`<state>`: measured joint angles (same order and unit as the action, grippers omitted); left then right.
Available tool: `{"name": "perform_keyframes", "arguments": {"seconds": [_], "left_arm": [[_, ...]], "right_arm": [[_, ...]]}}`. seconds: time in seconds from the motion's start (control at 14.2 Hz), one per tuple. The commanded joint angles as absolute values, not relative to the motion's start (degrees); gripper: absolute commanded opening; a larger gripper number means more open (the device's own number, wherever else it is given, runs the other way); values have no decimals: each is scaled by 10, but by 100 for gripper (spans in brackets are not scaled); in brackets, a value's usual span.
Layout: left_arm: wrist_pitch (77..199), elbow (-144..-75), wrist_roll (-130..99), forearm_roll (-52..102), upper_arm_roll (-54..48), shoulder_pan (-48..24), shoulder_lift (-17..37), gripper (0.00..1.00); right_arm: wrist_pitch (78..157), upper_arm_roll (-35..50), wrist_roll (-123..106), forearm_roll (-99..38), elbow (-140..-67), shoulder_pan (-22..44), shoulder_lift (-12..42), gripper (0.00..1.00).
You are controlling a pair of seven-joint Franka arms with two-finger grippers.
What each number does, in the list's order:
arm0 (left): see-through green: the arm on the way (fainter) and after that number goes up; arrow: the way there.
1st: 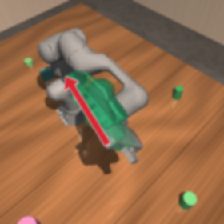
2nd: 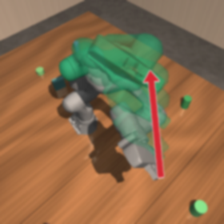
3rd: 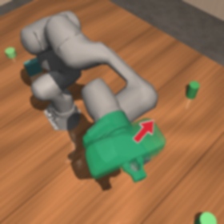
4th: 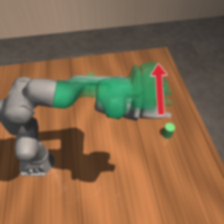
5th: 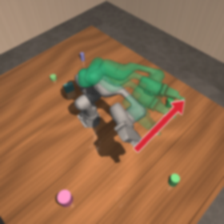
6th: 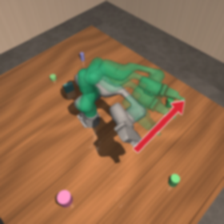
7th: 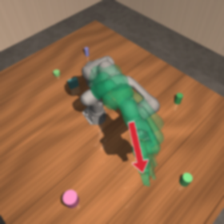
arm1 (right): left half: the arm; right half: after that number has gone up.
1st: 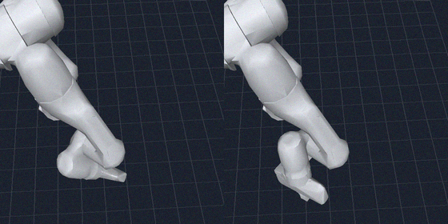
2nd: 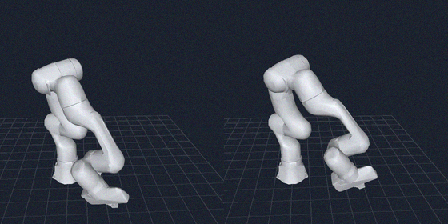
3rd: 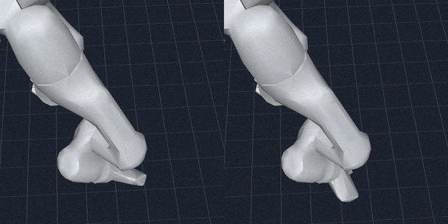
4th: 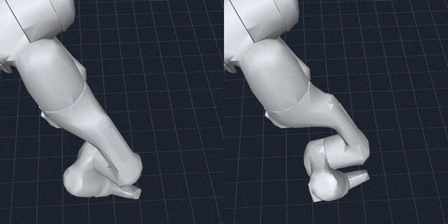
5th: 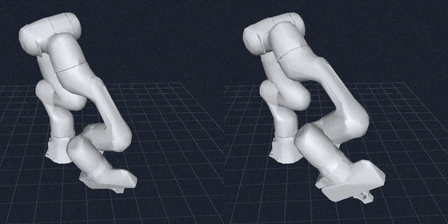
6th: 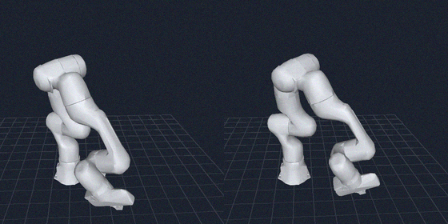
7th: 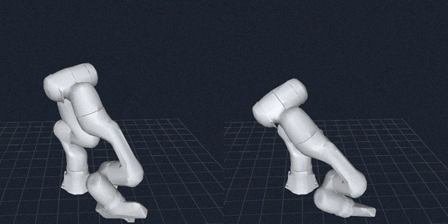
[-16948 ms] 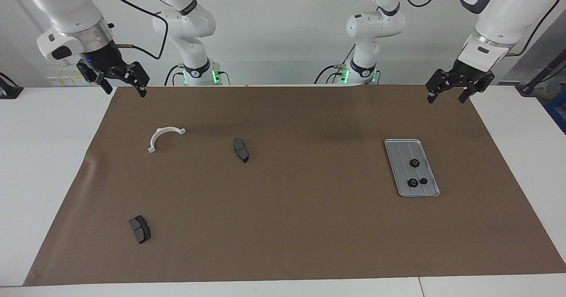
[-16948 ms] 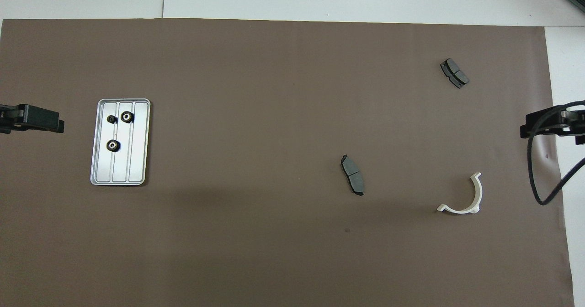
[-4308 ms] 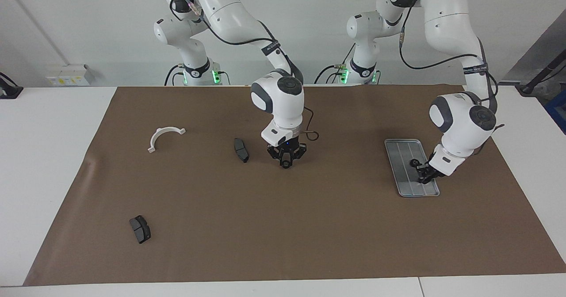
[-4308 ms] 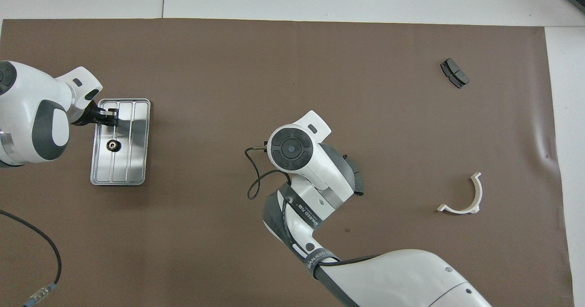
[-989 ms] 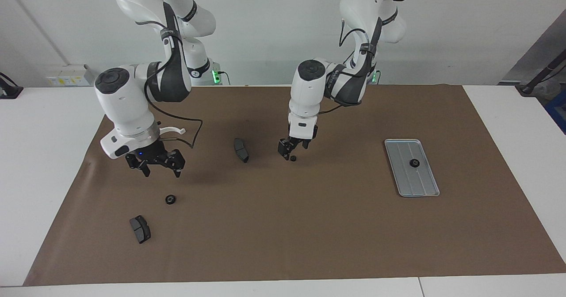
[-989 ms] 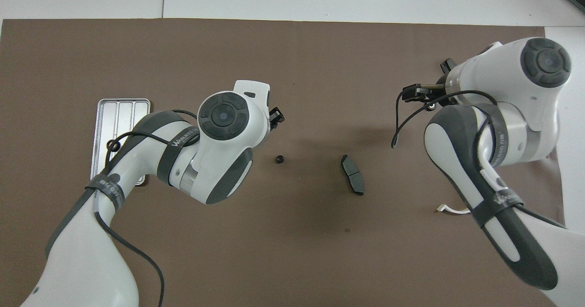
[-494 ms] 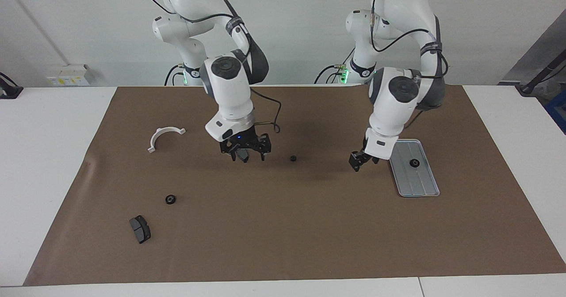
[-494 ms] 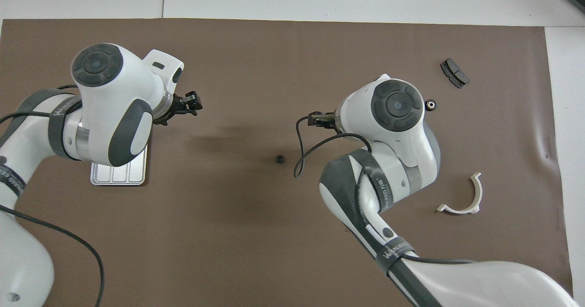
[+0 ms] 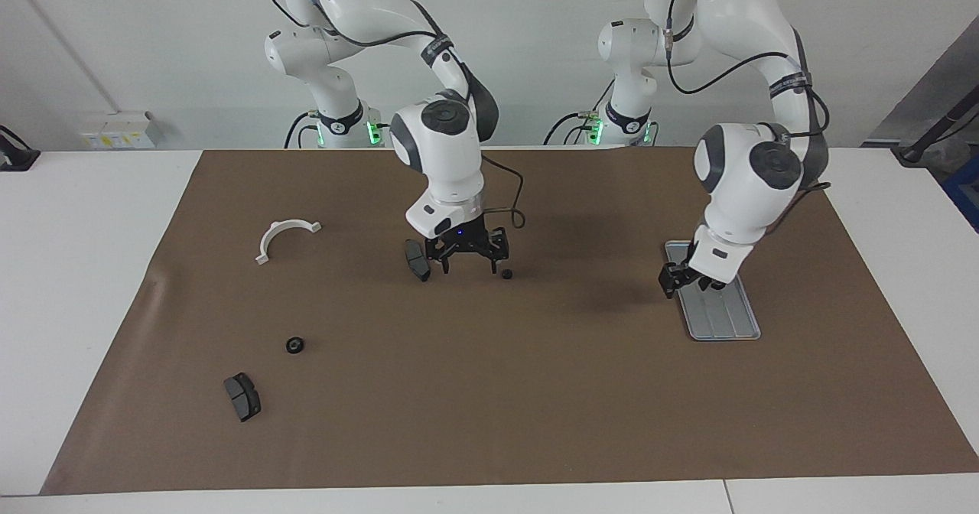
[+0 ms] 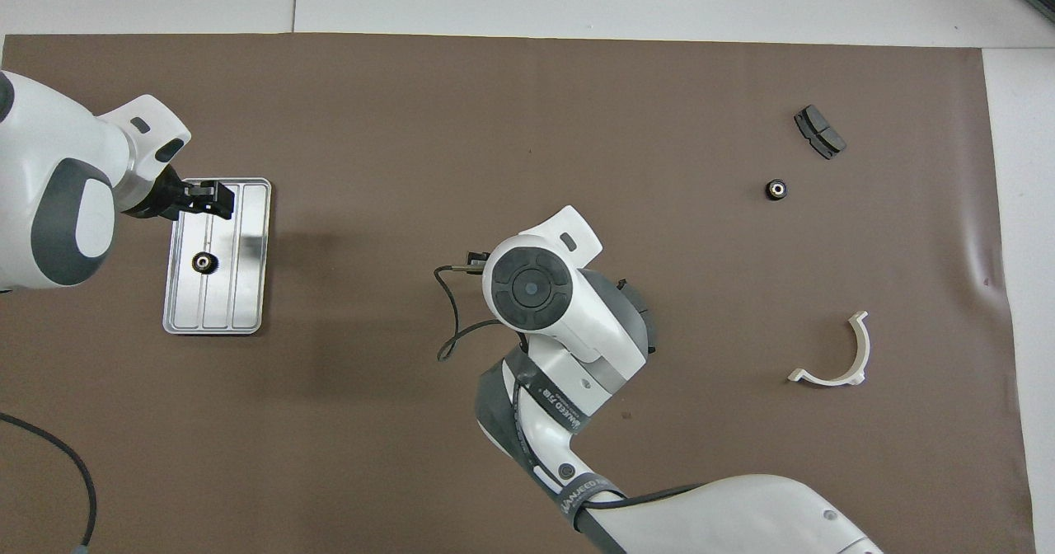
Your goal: Place bearing gear from tray to pile
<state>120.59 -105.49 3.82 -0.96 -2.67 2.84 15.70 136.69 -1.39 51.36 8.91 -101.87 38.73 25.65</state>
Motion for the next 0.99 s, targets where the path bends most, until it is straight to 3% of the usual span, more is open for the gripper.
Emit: {"name": "perform_keyframes", "arguments": {"seconds": [0.0,0.21,0.56,0.92], "left_arm": [[1258,-1141,114,-11,-32,61,113,75],[1303,-1191,123,-11,-32,70,98,75],[1329,-1219,114,-11,-32,70,92,75],[1379,-1243,103,-10,-32,65,98,73]], "right_arm": [[1372,-17,526,107,-1003,389,274,100],[1383,-17,530,124,-998,400,295,96],[1371,-17,525,123,-998,400,294,60],[1369,-13,524,116,-1001,403,294,57]]}}
